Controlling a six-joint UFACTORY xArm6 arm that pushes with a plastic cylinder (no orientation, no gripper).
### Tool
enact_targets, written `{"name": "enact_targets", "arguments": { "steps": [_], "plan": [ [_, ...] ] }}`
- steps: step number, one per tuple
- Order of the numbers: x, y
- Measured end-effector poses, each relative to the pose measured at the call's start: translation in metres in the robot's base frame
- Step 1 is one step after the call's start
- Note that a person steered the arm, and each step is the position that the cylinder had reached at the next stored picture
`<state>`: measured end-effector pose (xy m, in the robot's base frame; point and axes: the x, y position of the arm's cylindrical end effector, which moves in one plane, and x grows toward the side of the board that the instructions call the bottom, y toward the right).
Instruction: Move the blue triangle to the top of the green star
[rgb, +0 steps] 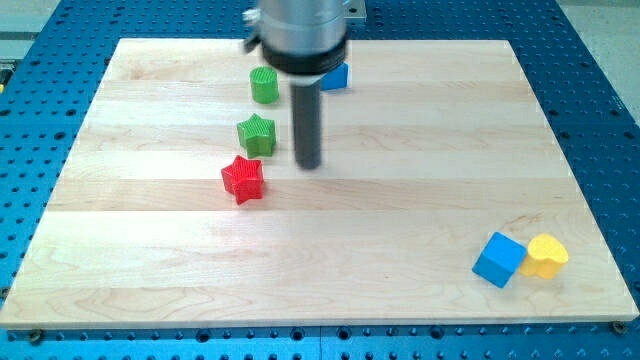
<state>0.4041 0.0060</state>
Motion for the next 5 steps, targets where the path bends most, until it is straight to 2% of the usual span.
{"name": "enact_targets", "arguments": {
  "steps": [2, 3, 5],
  "plan": [
    [-0.124, 0.079],
    [-0.135, 0.044],
    [-0.130, -0.024]
  ]
}}
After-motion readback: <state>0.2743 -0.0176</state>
